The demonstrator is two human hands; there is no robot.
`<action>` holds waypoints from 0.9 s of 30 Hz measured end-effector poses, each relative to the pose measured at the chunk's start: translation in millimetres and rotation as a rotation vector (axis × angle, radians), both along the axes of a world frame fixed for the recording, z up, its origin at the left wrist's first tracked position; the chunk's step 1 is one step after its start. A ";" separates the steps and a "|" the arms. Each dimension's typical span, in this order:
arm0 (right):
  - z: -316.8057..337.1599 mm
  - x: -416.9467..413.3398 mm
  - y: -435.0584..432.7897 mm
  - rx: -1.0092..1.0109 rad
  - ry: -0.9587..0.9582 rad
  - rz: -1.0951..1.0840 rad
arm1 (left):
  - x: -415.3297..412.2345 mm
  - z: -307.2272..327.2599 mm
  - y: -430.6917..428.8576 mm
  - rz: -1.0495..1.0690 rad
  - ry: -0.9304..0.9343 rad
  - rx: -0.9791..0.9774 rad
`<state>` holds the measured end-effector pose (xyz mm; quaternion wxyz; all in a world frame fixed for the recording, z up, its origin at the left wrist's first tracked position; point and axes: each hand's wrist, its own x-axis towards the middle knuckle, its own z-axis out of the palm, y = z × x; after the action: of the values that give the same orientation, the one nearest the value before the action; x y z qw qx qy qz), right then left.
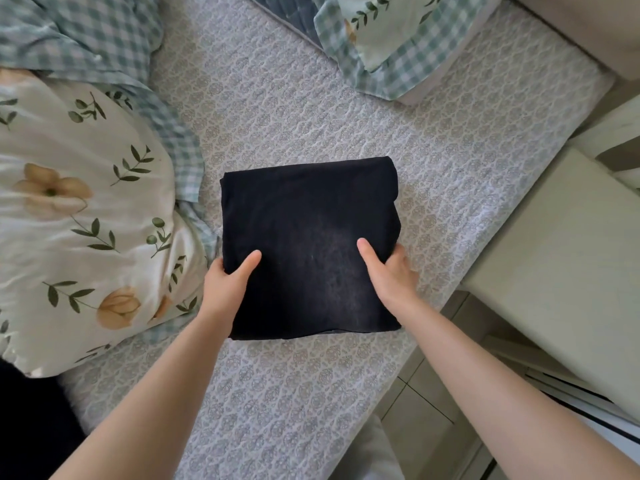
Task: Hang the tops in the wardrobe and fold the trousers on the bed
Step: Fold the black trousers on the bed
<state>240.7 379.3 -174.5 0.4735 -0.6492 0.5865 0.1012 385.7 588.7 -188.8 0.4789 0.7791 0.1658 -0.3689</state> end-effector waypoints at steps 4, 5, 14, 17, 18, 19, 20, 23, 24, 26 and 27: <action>-6.1 3.0 0.5 0.041 -0.106 -0.077 | -2.4 -1.4 -4.5 0.062 0.000 -0.013; -6.0 1.2 0.3 0.032 -0.128 -0.086 | -4.4 -0.5 -4.3 0.075 -0.002 -0.027; 27.4 -38.8 33.7 -0.090 -0.223 -0.170 | -49.1 30.2 13.9 0.173 -0.188 -0.063; 52.5 -66.2 57.8 -0.161 -0.225 -0.202 | -70.1 54.0 29.2 0.139 -0.239 -0.078; 61.8 -75.5 66.0 -0.179 -0.223 -0.208 | -76.6 63.2 35.4 0.128 -0.244 -0.093; 71.5 -85.2 74.6 -0.190 -0.223 -0.214 | -83.1 73.1 42.0 0.116 -0.247 -0.109; 81.9 -95.0 83.3 -0.197 -0.229 -0.220 | -89.3 83.9 48.5 0.103 -0.251 -0.122; 116.2 -124.2 110.0 -0.229 -0.258 -0.257 | -108.1 119.5 67.3 0.046 -0.286 -0.158; 128.5 -134.0 118.9 -0.241 -0.269 -0.274 | -114.8 133.4 73.2 0.029 -0.297 -0.170; 154.5 -153.9 135.4 -0.265 -0.289 -0.303 | -128.4 161.7 83.1 -0.018 -0.321 -0.194; 167.8 -163.6 142.6 -0.276 -0.297 -0.317 | -135.6 175.8 87.3 -0.044 -0.333 -0.206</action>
<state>77.0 521.9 -6.7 0.4715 -0.6155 0.6132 -0.1514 250.1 675.9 -13.0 0.5687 0.7798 0.0285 -0.2602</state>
